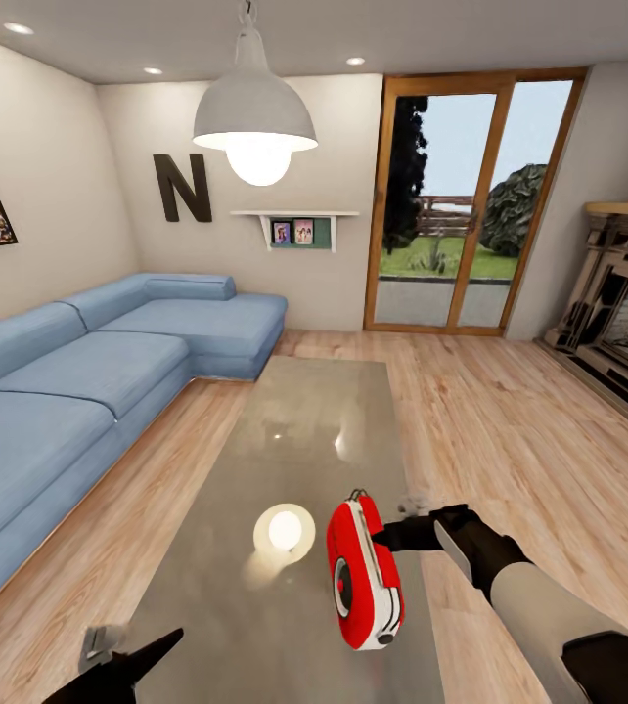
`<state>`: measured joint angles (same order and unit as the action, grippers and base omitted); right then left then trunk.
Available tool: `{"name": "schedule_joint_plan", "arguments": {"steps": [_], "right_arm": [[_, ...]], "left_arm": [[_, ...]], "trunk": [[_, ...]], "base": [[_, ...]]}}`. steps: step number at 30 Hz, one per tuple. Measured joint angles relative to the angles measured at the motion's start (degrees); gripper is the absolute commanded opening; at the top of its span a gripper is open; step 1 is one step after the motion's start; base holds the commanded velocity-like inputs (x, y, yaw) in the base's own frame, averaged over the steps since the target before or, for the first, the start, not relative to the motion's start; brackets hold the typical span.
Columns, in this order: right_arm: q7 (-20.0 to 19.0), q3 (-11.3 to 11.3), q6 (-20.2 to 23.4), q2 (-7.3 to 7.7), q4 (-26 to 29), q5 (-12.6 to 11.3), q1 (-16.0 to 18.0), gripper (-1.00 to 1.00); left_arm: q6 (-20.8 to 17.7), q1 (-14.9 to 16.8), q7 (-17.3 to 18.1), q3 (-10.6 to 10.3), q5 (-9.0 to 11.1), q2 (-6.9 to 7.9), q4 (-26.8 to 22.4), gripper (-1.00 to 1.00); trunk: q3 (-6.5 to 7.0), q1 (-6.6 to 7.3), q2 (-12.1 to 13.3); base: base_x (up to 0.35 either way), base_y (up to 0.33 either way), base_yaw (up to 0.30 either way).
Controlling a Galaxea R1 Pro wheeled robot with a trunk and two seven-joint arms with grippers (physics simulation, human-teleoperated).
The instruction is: Turn on the radio receiver that's on the table in the living room.
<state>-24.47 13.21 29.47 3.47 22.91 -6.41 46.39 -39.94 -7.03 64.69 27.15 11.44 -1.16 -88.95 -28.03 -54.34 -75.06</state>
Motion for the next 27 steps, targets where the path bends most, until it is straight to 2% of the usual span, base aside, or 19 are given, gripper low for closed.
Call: {"name": "schedule_joint_plan", "arguments": {"steps": [2, 3, 7, 10, 12, 15, 17, 19, 20, 23, 27], "right_arm": [[-0.04, 0.00, -0.03, 0.04, 0.00, 0.15, 0.00, -1.00], [-0.03, 0.06, -0.33, 0.05, 0.00, 0.25, 0.00, -1.00], [-0.08, 0.10, -3.69, -0.01, -0.89, -0.23, 0.00, -1.00], [-0.12, 0.21, -4.63, -0.03, -2.03, -0.04, 0.00, -1.00], [-0.15, 0.25, -4.83, -0.08, -2.29, -0.02, 0.00, -1.00], [-0.15, 0.37, -4.85, -0.45, -2.35, -0.16, 0.00, -1.00], [-0.15, 1.52, -4.87, -0.56, -2.38, -0.04, -0.01, -1.00], [-0.15, 2.55, -4.88, -0.61, -2.38, -0.13, 0.00, -1.00], [-0.15, 3.06, -4.88, -0.63, -2.38, -0.17, 0.00, -1.00], [-0.15, 3.41, -4.89, -0.76, -2.38, -0.19, 0.00, -1.00], [-0.15, 3.49, -4.89, -1.01, -2.38, -0.20, 0.00, -1.00]], "left_arm": [[0.15, 0.00, -0.09, 2.71, 0.03, -0.05, 0.02, -1.00], [0.14, 0.00, -0.09, 3.14, 0.05, -0.06, 0.03, -1.00], [0.20, 0.00, -0.46, 3.48, 0.00, -0.29, 0.01, -1.00], [0.22, 0.00, -4.67, 3.52, 0.01, -0.82, 0.03, -1.00], [0.28, 0.00, -8.71, 3.42, 0.11, -1.20, 0.04, -1.00], [0.29, 0.00, -10.37, 2.96, 0.11, -1.35, 0.07, -1.00], [0.34, 0.26, -11.77, 2.60, 0.11, -1.79, 0.07, -1.00], [0.32, 0.98, -14.08, 2.19, 0.15, -2.28, 0.05, -1.00], [0.30, 1.57, -16.07, 1.35, 0.17, -2.56, 0.06, -1.00], [0.27, 1.93, -17.46, -0.06, 0.16, -2.71, 0.05, -1.00], [0.22, 2.02, -17.57, -0.46, 0.23, -2.72, 0.06, -1.00]], "trunk": [[0.00, 0.00, 0.00], [0.00, 0.00, 0.00], [0.00, 0.00, 0.00], [0.00, 0.00, 0.00], [0.00, 0.00, 0.00], [0.00, 0.00, 0.00], [0.00, 0.00, 0.00], [0.00, 0.00, 0.00], [0.00, 0.00, 0.00], [0.00, 0.00, 0.00], [0.00, 0.00, 0.00]], "base": [[0.000, 0.000, 0.000], [0.000, 0.000, 0.000], [0.000, 0.000, 0.000], [0.000, 0.000, 0.000], [0.000, 0.000, 0.000], [0.000, 0.000, 0.000], [0.000, 0.000, 0.000], [0.000, 0.000, 0.000], [0.000, 0.000, 0.000], [0.000, 0.000, 0.000], [0.000, 0.000, 0.000]]}}
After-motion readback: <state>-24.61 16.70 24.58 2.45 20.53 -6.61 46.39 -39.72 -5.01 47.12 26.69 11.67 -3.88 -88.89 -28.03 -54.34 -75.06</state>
